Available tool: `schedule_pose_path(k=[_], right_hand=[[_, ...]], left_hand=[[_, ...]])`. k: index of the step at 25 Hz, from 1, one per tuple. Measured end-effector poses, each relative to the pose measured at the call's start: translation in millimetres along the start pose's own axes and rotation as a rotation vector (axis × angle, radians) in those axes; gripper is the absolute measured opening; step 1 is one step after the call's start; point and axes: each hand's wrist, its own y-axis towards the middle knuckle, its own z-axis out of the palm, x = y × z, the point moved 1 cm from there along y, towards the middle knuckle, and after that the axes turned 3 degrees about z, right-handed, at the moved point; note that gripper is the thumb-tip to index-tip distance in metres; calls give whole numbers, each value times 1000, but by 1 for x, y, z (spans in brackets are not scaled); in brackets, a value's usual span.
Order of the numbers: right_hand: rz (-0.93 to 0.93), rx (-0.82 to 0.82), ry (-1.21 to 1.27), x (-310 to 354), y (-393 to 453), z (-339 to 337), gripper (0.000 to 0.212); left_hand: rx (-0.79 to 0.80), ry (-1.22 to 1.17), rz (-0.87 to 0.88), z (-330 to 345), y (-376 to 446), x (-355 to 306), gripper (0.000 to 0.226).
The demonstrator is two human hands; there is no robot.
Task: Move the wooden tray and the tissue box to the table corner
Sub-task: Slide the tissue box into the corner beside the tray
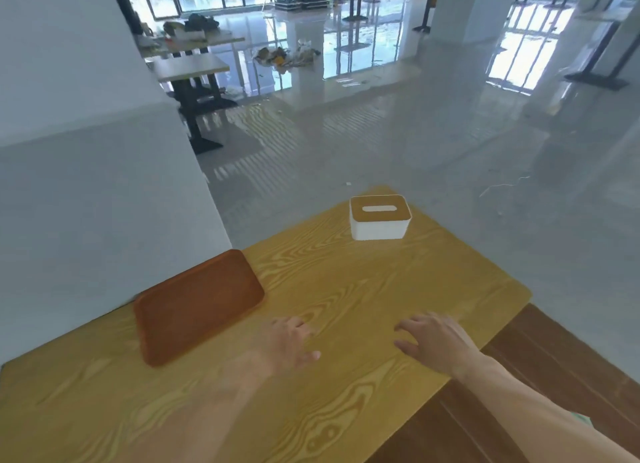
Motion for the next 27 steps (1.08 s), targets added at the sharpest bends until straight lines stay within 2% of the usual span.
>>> schedule_pose_path(k=[6, 12, 20, 27], right_hand=[[61, -29, -21, -89, -71, 11, 44], [85, -38, 17, -131, -81, 21, 45], [59, 40, 20, -156, -33, 17, 45], [-16, 47, -11, -179, 63, -5, 45]], left_hand=[[-20, 103, 45, 6, 39, -97, 56], [-9, 102, 53, -3, 58, -131, 56], [43, 66, 11, 0, 102, -118, 58], [106, 62, -74, -11, 169, -70, 60]])
